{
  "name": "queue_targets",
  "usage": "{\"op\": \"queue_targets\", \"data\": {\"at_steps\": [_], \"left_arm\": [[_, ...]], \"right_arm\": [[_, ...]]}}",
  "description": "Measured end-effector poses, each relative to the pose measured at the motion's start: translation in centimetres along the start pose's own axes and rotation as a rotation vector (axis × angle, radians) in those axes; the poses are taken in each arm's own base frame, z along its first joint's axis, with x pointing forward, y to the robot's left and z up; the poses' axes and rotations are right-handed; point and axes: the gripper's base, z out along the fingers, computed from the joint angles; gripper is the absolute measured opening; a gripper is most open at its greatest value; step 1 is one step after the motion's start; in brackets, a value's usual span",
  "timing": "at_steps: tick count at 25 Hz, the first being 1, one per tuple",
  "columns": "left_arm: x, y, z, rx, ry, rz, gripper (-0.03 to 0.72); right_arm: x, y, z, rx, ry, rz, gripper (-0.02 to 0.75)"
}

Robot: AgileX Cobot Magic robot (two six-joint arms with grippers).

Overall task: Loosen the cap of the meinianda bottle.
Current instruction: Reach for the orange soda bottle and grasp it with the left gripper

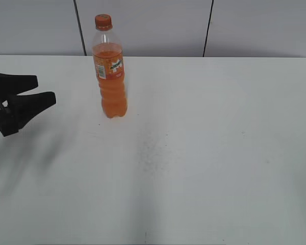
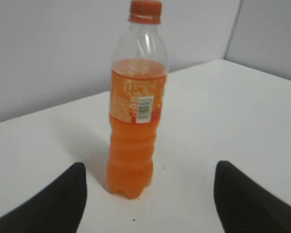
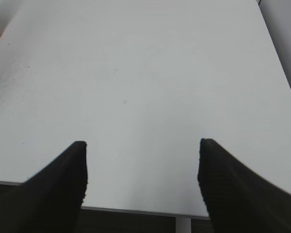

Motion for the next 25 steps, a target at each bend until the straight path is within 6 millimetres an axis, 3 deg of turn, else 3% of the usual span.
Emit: {"op": "queue_targets", "data": {"at_steps": [4, 7, 12, 16, 25], "left_arm": [[-0.4, 2.3, 1.5, 0.188, 0.075, 0.104, 0.499], [-0.6, 4.2, 2.7, 0.226, 0.086, 0.151, 0.503], [-0.4, 7.3, 4.8, 0.223, 0.067, 0.190, 0.615], [0.5, 9.1, 7.4, 0.260, 0.070, 0.195, 0.644], [2.3, 9.8, 13.4, 0.383, 0.088, 0.176, 0.635]], "right_arm": [[0.0, 0.0, 0.0, 0.000, 0.000, 0.000, 0.534], [0.0, 0.0, 0.0, 0.000, 0.000, 0.000, 0.534], [0.0, 0.0, 0.0, 0.000, 0.000, 0.000, 0.534], [0.0, 0.0, 0.0, 0.000, 0.000, 0.000, 0.534], [0.0, 0.0, 0.0, 0.000, 0.000, 0.000, 0.534]]}}
